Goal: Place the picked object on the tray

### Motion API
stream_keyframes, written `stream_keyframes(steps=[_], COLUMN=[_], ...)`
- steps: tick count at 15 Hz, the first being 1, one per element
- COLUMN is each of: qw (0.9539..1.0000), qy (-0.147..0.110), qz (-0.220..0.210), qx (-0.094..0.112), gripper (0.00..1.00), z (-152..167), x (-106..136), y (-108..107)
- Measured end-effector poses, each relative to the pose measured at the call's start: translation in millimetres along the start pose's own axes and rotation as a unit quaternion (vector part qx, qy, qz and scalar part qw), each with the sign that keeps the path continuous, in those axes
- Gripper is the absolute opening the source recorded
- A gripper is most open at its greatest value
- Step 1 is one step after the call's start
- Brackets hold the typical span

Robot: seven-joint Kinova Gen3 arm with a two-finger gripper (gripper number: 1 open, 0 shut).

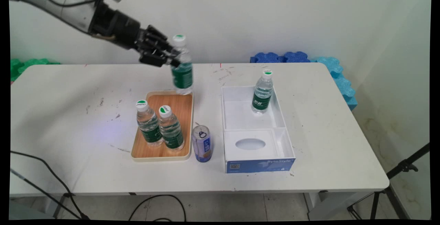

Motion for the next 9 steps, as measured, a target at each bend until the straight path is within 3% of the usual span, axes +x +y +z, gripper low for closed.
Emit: stream_keyframes(steps=[5, 9], qw=[0.9991, 0.9985], qy=[-0.039, -0.047], qz=[0.006, 0.011], qx=[0.019, 0.026], gripper=[0.0, 0.0], z=[-4, 4], x=[-56, -81], y=[2, 5])
